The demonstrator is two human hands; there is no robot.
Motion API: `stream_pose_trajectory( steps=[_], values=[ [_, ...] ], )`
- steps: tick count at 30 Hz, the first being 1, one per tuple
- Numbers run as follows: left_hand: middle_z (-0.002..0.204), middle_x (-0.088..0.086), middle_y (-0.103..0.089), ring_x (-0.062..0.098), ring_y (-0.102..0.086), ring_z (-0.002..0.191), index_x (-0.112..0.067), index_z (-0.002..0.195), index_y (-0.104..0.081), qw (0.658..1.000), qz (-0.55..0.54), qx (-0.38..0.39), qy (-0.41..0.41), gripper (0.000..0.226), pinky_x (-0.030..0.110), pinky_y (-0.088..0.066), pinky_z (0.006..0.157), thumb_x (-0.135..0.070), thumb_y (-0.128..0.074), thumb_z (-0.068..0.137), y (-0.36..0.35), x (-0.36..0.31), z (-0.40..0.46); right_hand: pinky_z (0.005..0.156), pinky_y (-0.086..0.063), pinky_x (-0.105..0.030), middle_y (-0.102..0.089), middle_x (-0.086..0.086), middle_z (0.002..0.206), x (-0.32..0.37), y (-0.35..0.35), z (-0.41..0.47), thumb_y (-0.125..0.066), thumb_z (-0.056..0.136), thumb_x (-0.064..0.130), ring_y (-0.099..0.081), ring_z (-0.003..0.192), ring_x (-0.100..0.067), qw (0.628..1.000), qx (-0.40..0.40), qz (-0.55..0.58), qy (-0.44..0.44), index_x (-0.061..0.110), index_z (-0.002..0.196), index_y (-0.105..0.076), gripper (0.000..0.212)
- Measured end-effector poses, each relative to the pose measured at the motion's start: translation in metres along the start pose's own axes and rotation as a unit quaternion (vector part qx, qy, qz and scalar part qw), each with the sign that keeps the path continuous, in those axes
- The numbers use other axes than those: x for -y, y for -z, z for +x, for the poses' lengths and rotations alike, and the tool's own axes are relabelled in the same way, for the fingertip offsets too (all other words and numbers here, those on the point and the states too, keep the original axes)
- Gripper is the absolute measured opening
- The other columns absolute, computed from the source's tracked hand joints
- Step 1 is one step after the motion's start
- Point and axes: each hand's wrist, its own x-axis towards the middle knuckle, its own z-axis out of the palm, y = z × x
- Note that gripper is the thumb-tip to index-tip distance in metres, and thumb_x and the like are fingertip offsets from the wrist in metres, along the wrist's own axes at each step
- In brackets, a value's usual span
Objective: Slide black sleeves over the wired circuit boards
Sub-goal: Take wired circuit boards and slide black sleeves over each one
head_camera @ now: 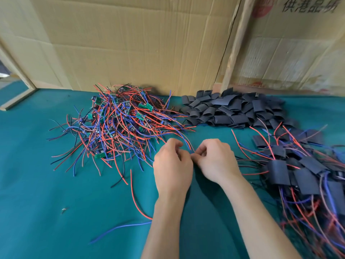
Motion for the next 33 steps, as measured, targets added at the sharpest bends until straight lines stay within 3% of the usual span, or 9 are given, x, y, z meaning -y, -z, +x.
stream_pose_trajectory(
  steps=[4,6,10,15,23,26,29,31,33],
  values=[
    [0.072,-0.004,-0.069,0.024,-0.067,0.075,-0.018,0.102,-0.063,0.998,-0.048,-0.002,0.036,0.017,0.041,-0.053,0.077,-0.012,-0.056,0.088,0.0,-0.002,0.0,0.054,-0.043,-0.023,-0.069,0.007,0.062,-0.008,0.028,0.0,-0.085,0.079,0.035,-0.062,0.06,-0.011,0.993,0.086,0.079,0.008,0.018,0.069,-0.071,0.024],
    [0.072,-0.001,-0.071,0.021,-0.071,0.064,-0.018,0.103,-0.057,0.99,-0.115,0.029,0.082,0.009,0.043,-0.058,0.071,-0.019,-0.056,0.093,-0.001,-0.004,0.0,0.057,-0.041,-0.024,-0.066,0.008,0.058,-0.01,0.043,-0.001,-0.087,0.077,0.03,-0.054,0.052,-0.009,0.98,0.13,0.152,0.002,0.014,0.07,-0.074,0.021],
    [0.087,0.003,-0.073,0.019,-0.075,0.064,-0.013,0.105,-0.054,0.939,-0.3,0.042,0.164,0.015,0.027,-0.052,0.046,-0.028,-0.05,0.103,0.0,-0.007,0.004,0.062,-0.039,-0.025,-0.059,0.003,0.06,-0.01,0.072,-0.008,-0.087,0.075,0.024,-0.048,0.056,-0.009,0.955,0.205,0.212,0.03,0.014,0.07,-0.075,0.017],
    [0.087,0.004,-0.07,0.012,-0.064,0.054,-0.009,0.103,-0.058,0.933,-0.307,0.021,0.187,0.029,0.02,-0.042,0.044,-0.036,-0.048,0.105,0.0,-0.004,0.006,0.066,-0.039,-0.026,-0.061,-0.001,0.066,-0.008,0.101,-0.018,-0.086,0.067,0.032,-0.05,0.061,-0.012,0.927,0.294,0.209,0.097,0.017,0.068,-0.073,0.02],
    [0.069,0.004,-0.066,0.013,-0.049,0.052,-0.008,0.078,-0.069,0.891,-0.416,0.063,0.17,0.022,0.018,-0.03,0.04,-0.015,-0.062,0.098,0.008,-0.006,0.009,0.061,-0.043,-0.017,-0.064,0.0,0.067,-0.01,0.113,-0.023,-0.081,0.073,0.023,-0.053,0.061,-0.009,0.873,0.413,0.2,0.164,0.018,0.072,-0.074,0.008],
    [0.06,-0.002,-0.057,0.015,-0.044,0.056,-0.019,0.069,-0.071,0.924,-0.357,0.08,0.116,0.027,0.02,-0.029,0.044,-0.021,-0.066,0.096,0.006,-0.003,0.008,0.065,-0.048,-0.024,-0.073,-0.004,0.075,-0.018,0.108,-0.015,-0.081,0.076,0.027,-0.062,0.067,-0.013,0.917,0.318,0.213,0.116,0.017,0.084,-0.077,0.014],
    [0.059,-0.003,-0.06,0.003,-0.047,0.053,-0.017,0.072,-0.077,0.956,-0.273,0.101,0.034,0.028,0.014,-0.037,0.051,-0.025,-0.067,0.096,0.005,-0.001,0.006,0.066,-0.046,-0.027,-0.074,0.005,0.075,-0.027,0.094,0.012,-0.082,0.079,0.021,-0.065,0.071,-0.011,0.979,0.054,0.19,0.047,0.022,0.085,-0.076,0.008],
    [0.063,0.002,-0.067,-0.001,-0.049,0.056,-0.017,0.073,-0.077,0.967,-0.226,0.119,0.002,0.027,0.014,-0.039,0.057,-0.027,-0.067,0.096,0.005,0.001,0.007,0.075,-0.045,-0.025,-0.075,0.007,0.094,-0.027,0.083,0.036,-0.077,0.084,0.015,-0.067,0.088,-0.013,0.995,-0.031,0.091,0.035,0.026,0.099,-0.075,0.019],
    [0.059,0.004,-0.06,0.006,-0.047,0.057,-0.018,0.073,-0.075,0.966,-0.212,0.148,-0.014,0.025,0.026,-0.04,0.06,-0.028,-0.069,0.095,0.002,0.002,0.006,0.089,-0.048,-0.031,-0.069,-0.001,0.124,-0.026,0.075,0.061,-0.069,0.09,0.014,-0.063,0.111,-0.022,0.998,-0.039,-0.015,0.05,0.023,0.124,-0.067,0.036]
  ],
)
